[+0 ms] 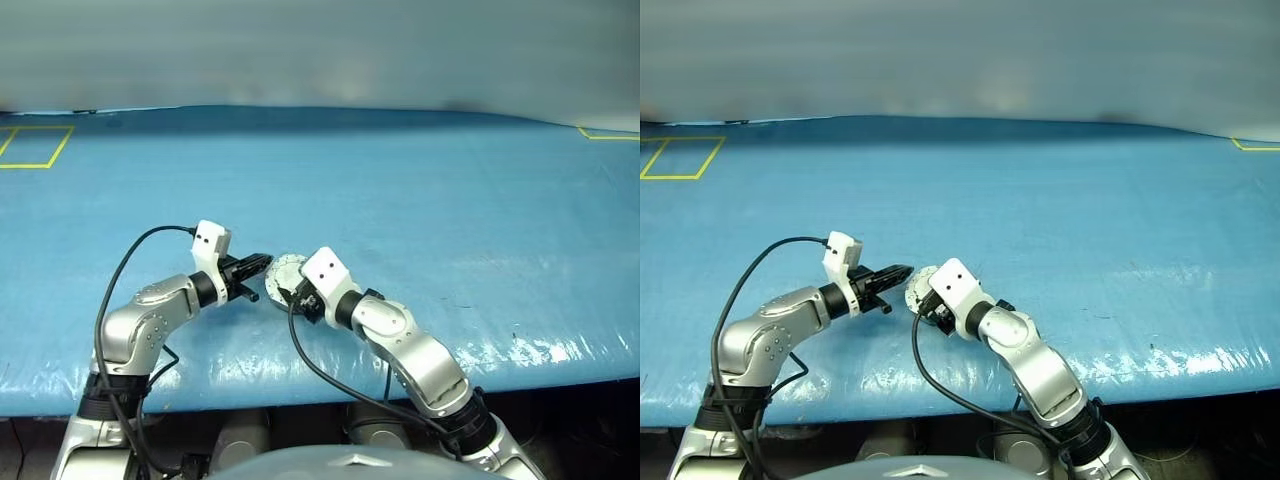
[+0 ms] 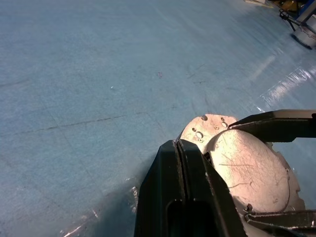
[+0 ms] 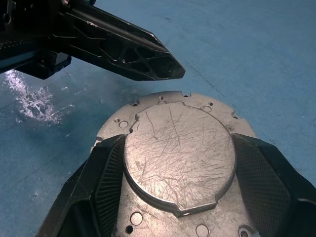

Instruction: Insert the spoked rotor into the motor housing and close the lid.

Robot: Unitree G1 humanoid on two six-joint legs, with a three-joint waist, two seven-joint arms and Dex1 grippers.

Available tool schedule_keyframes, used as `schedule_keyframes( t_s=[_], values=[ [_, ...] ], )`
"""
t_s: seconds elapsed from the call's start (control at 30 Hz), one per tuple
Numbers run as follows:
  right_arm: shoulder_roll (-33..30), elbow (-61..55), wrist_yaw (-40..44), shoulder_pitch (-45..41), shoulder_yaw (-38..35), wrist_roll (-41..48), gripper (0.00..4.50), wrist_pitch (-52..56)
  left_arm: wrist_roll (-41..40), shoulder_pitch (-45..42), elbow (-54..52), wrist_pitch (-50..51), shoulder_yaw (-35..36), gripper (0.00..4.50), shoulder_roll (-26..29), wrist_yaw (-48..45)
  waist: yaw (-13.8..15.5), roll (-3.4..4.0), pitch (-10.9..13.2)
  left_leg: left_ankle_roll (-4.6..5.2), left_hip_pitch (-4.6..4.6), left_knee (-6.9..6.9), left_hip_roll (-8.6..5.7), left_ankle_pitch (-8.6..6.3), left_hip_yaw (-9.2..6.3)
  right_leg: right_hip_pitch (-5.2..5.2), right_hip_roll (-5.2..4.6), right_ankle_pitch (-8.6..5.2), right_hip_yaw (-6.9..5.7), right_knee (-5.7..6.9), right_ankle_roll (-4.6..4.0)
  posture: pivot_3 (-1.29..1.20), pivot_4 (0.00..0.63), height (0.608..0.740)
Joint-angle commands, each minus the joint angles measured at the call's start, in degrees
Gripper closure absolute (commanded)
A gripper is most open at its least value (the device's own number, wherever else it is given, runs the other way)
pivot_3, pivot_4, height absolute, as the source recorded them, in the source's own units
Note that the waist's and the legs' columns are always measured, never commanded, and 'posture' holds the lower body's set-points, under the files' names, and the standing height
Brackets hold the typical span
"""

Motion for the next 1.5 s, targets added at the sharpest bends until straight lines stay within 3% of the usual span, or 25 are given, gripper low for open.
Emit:
schedule_keyframes(
  t_s=[0.03, 0.33, 0.8, 0.9, 0.93, 0.97, 1.27, 1.5],
  values=[
    [0.26, 1.65, -0.08, 0.31, 0.77, -0.48, 1.47, 0.78, -0.4, -0.43, -1.18, -0.12, 0.4, 4.5, 0.26, -1.19, -0.01, 0.0, 0.0, 0.0, 0.0, 0.0, 0.0, 0.0, 0.0, 0.0, 0.0, 0.0, 0.0, 0.0, 0.0, 0.0, 0.15, 0.74],
    [0.32, 2.1, 0.35, 0.27, 1.02, -0.83, 1.47, 0.5, 2.64, 0.52, -1.39, 0.19, -4.71, 4.5, 2.49, -3.75, 0.0, -0.01, -0.01, 0.0, 0.02, 0.0, 0.0, 0.0, 0.0, 0.02, 0.0, 0.0, 0.0, 0.0, 0.0, 0.0, 0.15, 0.74],
    [-2.75, 1.97, 1.28, 3.61, -0.19, -0.45, 1.47, -0.46, 3.64, 0.36, -1.29, -0.68, -6.08, 4.5, 1.34, -4.9, 0.47, -0.03, -0.13, 0.0, 0.02, 0.0, -0.02, 0.0, -0.01, 0.06, -0.02, 0.0, 0.0, -0.04, 0.01, 0.0, 0.15, 0.74],
    [-3.91, 0.13, 2.05, 5.86, -1.33, 0.42, 0.47, -0.6, 4.0, 0.29, -0.98, -1.11, -6.23, 4.5, 1.45, -5.0, 0.79, -0.04, -0.2, 0.02, 0.01, -0.03, -0.05, -0.01, -0.01, 0.08, -0.05, -0.01, 0.0, -0.09, 0.02, 0.0, 0.15, 0.74],
    [-4.04, -0.77, 2.27, 6.68, -1.91, 0.94, 0.07, -0.95, 4.09, 0.27, -0.9, -1.21, -6.24, 4.5, 1.48, -5.08, 0.9, -0.05, -0.21, 0.04, 0.01, -0.03, -0.06, -0.02, -0.01, 0.09, -0.05, -0.02, 0.0, -0.11, 0.01, 0.0, 0.15, 0.74],
    [-4.06, -1.74, 2.45, 7.47, -2.58, 1.58, 0.02, -1.34, 4.18, 0.23, -0.83, -1.29, -6.22, 4.5, 1.5, -5.16, 0.93, -0.05, -0.21, 0.05, 0.01, -0.04, -0.06, -0.03, -0.02, 0.09, -0.06, -0.03, 0.0, -0.12, 0.0, 0.0, 0.15, 0.74],
    [-1.5, -15.21, 5.2, 13.89, -15.09, 16.09, 0.02, 2.23, 4.41, 0.09, -0.64, -1.63, -5.61, 4.5, 1.98, -5.69, 1.01, -0.04, -0.16, 0.05, -0.08, -0.04, -0.04, -0.03, -0.02, 0.01, -0.05, -0.05, -0.01, -0.12, 0.01, 0.0, 0.15, 0.74],
    [4.33, -13.5, 1.13, 17.3, -24.39, 25.65, 0.02, 10.96, 4.72, 0.31, -0.95, -1.57, -5.68, 4.5, 2.11, -6.62, 1.08, -0.02, -0.14, 0.05, -0.1, -0.07, -0.03, -0.03, -0.02, -0.02, -0.04, -0.06, -0.01, -0.12, -0.02, 0.0, 0.15, 0.74]
  ],
)
